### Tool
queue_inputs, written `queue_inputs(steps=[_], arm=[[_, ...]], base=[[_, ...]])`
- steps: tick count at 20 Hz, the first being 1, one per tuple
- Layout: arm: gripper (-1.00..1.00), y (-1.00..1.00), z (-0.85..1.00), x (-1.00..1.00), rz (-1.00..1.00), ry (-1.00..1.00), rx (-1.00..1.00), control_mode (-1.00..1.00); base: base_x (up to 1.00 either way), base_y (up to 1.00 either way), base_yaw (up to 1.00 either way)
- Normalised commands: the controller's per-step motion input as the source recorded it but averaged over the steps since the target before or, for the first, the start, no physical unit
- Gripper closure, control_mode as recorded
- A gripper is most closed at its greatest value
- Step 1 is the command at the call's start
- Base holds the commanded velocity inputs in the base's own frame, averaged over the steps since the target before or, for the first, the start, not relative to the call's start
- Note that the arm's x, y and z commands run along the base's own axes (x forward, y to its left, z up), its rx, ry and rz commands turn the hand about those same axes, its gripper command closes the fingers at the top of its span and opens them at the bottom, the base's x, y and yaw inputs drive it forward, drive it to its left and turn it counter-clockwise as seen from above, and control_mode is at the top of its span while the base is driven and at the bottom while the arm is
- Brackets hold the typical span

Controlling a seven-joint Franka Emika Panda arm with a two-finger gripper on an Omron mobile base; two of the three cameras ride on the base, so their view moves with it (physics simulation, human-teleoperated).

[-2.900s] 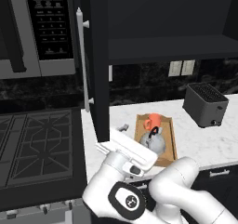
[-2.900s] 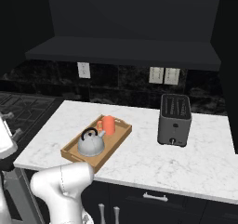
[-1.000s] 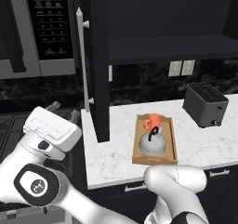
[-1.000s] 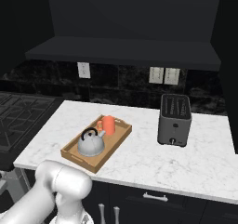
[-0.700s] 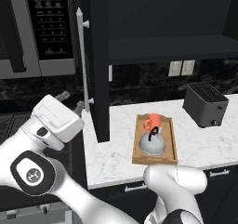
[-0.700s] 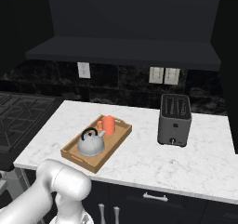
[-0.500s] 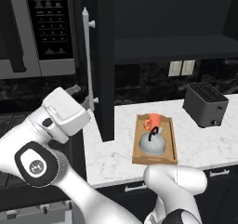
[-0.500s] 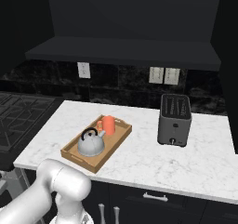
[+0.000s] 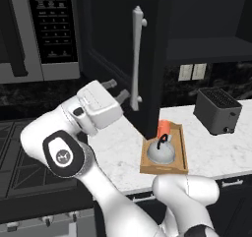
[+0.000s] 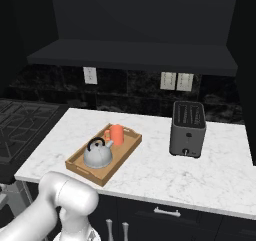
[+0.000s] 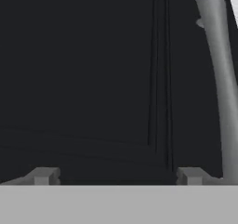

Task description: Pick the kettle from the counter and place it on the tray. Then pick the mug from the cabinet and place it on the tray. Then close the cabinet doors.

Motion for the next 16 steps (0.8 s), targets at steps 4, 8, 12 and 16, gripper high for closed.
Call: queue_inputs(steps=[4, 8, 12, 16], arm=[[-1.0, -0.85, 0.12, 0.33, 0.0, 0.07, 0.0, -1.0], [-1.0, -0.82, 0.09, 0.52, 0.0, 0.07, 0.0, -1.0], [-1.0, -0.76, 0.03, 0.61, 0.06, 0.06, 0.0, -1.0], [-1.0, -0.7, 0.03, 0.64, 0.14, 0.04, 0.01, -1.0]], base=[[0.0, 0.0, 0.0], [0.0, 0.0, 0.0], [0.0, 0.0, 0.0], [0.0, 0.0, 0.0]])
